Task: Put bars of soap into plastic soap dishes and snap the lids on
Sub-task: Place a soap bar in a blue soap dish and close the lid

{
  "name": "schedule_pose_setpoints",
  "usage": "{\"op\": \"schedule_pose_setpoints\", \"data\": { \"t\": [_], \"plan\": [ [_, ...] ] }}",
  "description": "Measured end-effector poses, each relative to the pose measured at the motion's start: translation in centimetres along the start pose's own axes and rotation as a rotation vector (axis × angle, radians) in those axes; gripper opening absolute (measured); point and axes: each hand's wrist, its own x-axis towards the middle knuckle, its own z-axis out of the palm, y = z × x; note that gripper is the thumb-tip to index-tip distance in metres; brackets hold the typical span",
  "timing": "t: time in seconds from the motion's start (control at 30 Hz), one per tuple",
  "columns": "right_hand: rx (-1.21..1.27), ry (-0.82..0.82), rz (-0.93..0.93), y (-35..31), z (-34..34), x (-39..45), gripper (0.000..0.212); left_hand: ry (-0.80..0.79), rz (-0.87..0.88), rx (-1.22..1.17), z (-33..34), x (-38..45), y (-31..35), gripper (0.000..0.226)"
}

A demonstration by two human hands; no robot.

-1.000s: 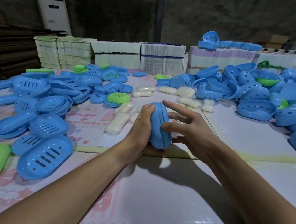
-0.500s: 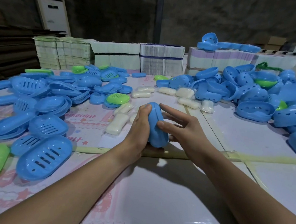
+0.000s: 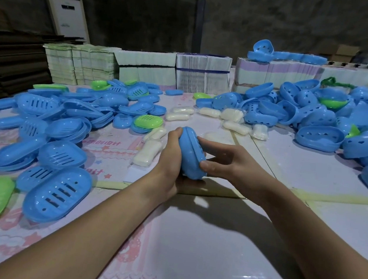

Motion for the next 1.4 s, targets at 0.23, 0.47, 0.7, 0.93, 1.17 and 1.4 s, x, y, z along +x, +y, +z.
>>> {"op": "schedule_pose_setpoints", "data": {
  "t": [0.23,0.47,0.7,0.93,1.17,1.4],
  "plan": [
    [-0.046,0.054,0.000,0.4,0.8,0.4,0.061,-0.010,-0.027,-0.148,0.2,-0.1,-0.1,0.067],
    [-0.118,0.091,-0.034,0.2,1.0,0.3,0.059,-0.026,0.017,-0.195,0.2,0.0,-0.2,0.067],
    [-0.016,0.088,-0.070,-0.4,0.7,-0.1,0.060,-0.112,0.073,-0.128,0.1,0.1,0.2,0.070],
    [0.027,0.138,-0.052,-0.6,0.8,0.0,0.054,-0.139,0.282,-0.049,0.8,-0.5,0.2,0.029],
    [0.136,0.139,0.027,-0.8,-0.3,-0.2,0.053,-0.220,0.340,0.043,0.6,-0.4,-0.2,0.030],
    [-0.572,0.438,-0.002,-1.1,-4.9,-5.2,0.051,-0.128,0.326,0.210,0.4,0.2,-0.7,0.031]
  ]
}}
